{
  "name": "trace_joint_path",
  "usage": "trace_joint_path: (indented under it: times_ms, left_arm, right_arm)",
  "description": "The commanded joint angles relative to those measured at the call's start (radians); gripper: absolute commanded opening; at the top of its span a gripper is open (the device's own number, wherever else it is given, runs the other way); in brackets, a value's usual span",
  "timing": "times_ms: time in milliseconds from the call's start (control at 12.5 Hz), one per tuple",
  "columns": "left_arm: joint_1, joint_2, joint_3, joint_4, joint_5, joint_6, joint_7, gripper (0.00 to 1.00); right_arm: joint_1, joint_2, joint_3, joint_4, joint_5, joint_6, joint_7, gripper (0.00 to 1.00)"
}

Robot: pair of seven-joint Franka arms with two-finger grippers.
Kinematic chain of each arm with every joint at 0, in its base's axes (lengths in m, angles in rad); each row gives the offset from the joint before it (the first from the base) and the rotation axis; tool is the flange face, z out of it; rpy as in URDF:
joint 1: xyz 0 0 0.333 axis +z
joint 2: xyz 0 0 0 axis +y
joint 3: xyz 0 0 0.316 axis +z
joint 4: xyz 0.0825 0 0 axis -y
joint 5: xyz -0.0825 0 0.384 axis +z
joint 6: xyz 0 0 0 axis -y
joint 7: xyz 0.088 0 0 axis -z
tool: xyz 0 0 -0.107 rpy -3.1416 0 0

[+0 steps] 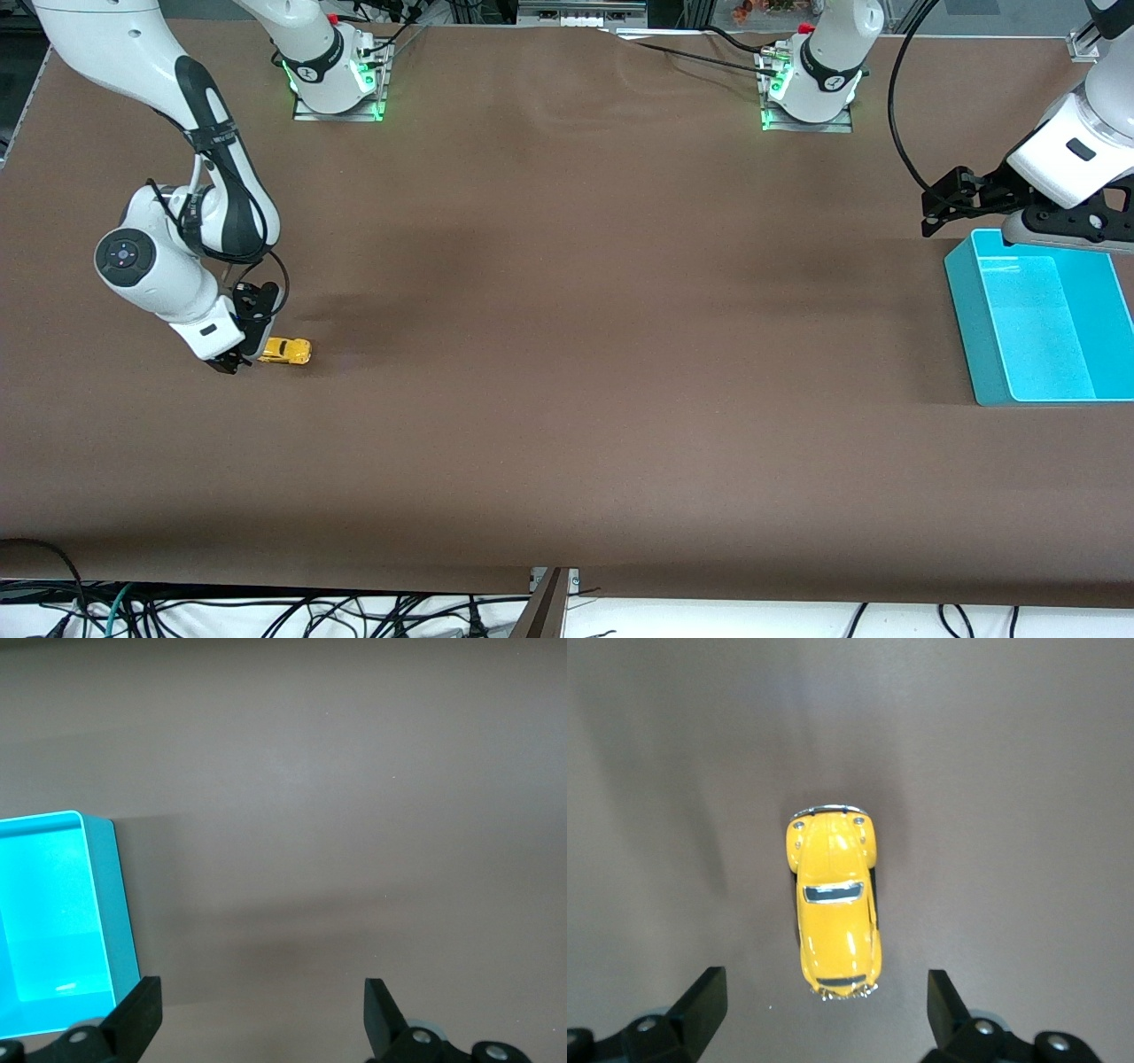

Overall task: Wind and store yellow beetle car
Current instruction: 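Lower the right gripper and close it on the yellow car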

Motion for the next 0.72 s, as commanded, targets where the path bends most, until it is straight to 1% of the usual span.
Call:
trace_joint_path:
  times_ms: [0,80,320,400,480,560,640]
  left_arm:
    - [0.0,-0.016,0.0,-0.01,-0.029,-0.006,0.0,1.0]
    - [0.0,-0.016,0.0,-0.01,-0.029,-0.008,0.0,1.0]
    - [0.001,-0.016,0.0,-0.01,-0.029,-0.008,0.0,1.0]
    - [0.0,-0.016,0.0,-0.011,-0.029,-0.008,0.0,1.0]
    - [0.0,-0.016,0.0,-0.01,-0.029,-0.008,0.0,1.0]
    - [0.0,-0.016,0.0,-0.01,-0.029,-0.008,0.0,1.0]
    - [0.0,-0.016,0.0,-0.01,-0.029,-0.008,0.0,1.0]
  right_arm:
    - [-0.003,0.012,0.005,-0.018,-0.009,0.05,-0.018,0.99]
    - [-0.003,0.023,0.007,-0.018,-0.009,0.061,-0.018,0.99]
    - [-0.003,0.041,0.013,-0.027,-0.009,0.102,-0.034,0.94]
    - [-0.003,0.043,0.014,-0.029,-0.009,0.108,-0.034,0.92]
    - [-0.003,0.041,0.017,-0.029,-0.009,0.108,-0.034,0.86]
    - [-0.003,0.041,0.02,-0.029,-0.009,0.108,-0.034,0.73]
    - [-0.003,0.041,0.02,-0.029,-0.009,0.108,-0.038,0.48]
